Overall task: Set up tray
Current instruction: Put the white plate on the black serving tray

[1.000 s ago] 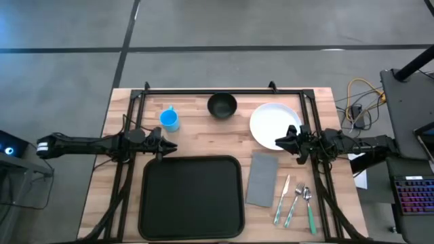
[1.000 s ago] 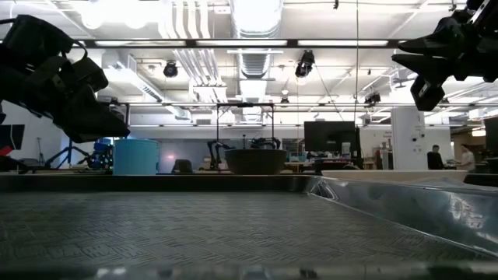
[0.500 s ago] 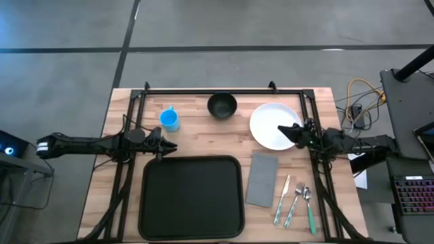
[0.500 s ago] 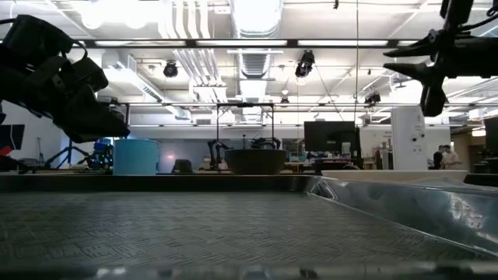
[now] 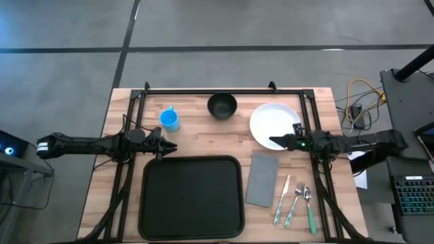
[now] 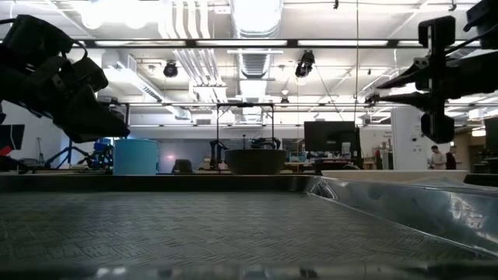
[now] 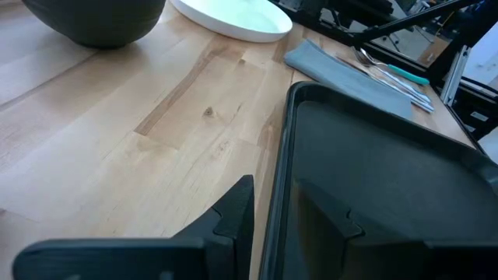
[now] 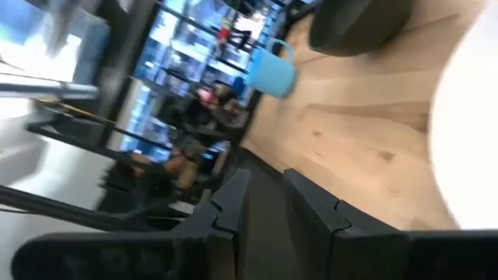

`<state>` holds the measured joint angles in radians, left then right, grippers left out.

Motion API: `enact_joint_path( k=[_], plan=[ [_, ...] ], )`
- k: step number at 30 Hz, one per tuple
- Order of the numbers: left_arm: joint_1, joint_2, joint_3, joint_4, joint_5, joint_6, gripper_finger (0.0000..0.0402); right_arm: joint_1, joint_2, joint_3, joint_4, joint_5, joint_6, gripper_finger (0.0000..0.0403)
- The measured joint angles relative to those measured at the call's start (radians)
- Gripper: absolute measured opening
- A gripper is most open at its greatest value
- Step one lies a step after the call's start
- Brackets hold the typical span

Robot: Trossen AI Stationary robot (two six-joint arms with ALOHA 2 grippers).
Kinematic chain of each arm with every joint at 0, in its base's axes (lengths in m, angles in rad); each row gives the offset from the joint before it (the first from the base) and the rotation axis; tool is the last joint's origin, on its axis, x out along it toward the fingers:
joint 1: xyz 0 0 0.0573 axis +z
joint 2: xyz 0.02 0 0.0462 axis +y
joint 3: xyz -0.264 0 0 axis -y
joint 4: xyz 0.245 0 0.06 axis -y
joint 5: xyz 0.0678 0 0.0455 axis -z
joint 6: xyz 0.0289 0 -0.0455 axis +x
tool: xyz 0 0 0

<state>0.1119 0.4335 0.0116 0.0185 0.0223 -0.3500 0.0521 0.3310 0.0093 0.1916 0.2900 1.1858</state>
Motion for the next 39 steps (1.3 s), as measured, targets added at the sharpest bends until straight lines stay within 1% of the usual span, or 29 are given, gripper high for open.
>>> enact_joint_path(
  k=[2, 4, 7, 9, 12, 15, 18, 20, 23, 26, 28, 33, 39],
  plan=[
    [0.000, 0.000, 0.000, 0.000, 0.000, 0.000, 0.0071, 0.000, 0.062, 0.001, 0.044, -0.002, 0.020, 0.0068],
    [0.000, 0.000, 0.000, 0.000, 0.000, 0.000, 0.0071, 0.000, 0.130, 0.025, 0.040, -0.002, 0.018, 0.0068],
    [0.000, 0.000, 0.000, 0.000, 0.000, 0.000, 0.0071, 0.000, 0.244, 0.123, -0.026, 0.015, -0.046, 0.0068],
    [0.000, 0.000, 0.000, 0.000, 0.000, 0.000, 0.0071, 0.000, 0.326, 0.227, -0.161, 0.025, -0.108, 0.0068],
    [0.000, 0.000, 0.000, 0.000, 0.000, 0.000, 0.0071, 0.000, 0.465, 0.393, -0.458, 0.026, -0.206, 0.0079],
    [0.000, 0.000, 0.000, 0.000, 0.000, 0.000, 0.0071, -0.001, 0.600, 0.531, -0.703, 0.027, -0.255, 0.0106],
    [0.000, 0.000, 0.000, 0.000, 0.000, 0.000, 0.0071, -0.016, 0.729, 0.615, -0.852, 0.026, -0.330, 0.0145],
    [0.000, 0.000, 0.000, 0.000, 0.000, 0.000, 0.0071, -0.034, 0.804, 0.646, -0.864, 0.021, -0.392, 0.0173],
    [0.000, 0.000, 0.000, 0.000, 0.000, 0.000, 0.0071, -0.077, 0.913, 0.690, -0.850, -0.029, -0.478, 0.0212],
    [0.000, 0.000, 0.000, 0.000, 0.000, 0.000, 0.0071, -0.125, 1.016, 0.733, -0.847, -0.104, -0.539, 0.0241],
    [0.000, 0.000, 0.000, 0.000, 0.000, 0.000, 0.0071, -0.148, 1.074, 0.757, -0.844, -0.130, -0.579, 0.0253],
    [0.000, 0.000, 0.000, 0.000, 0.000, 0.000, 0.0071, -0.188, 1.187, 0.809, -0.834, -0.132, -0.621, 0.0261],
    [0.000, 0.000, 0.000, 0.000, 0.000, 0.000, 0.0071, -0.223, 1.275, 0.830, -0.833, -0.132, -0.621, 0.0239]
  ],
)
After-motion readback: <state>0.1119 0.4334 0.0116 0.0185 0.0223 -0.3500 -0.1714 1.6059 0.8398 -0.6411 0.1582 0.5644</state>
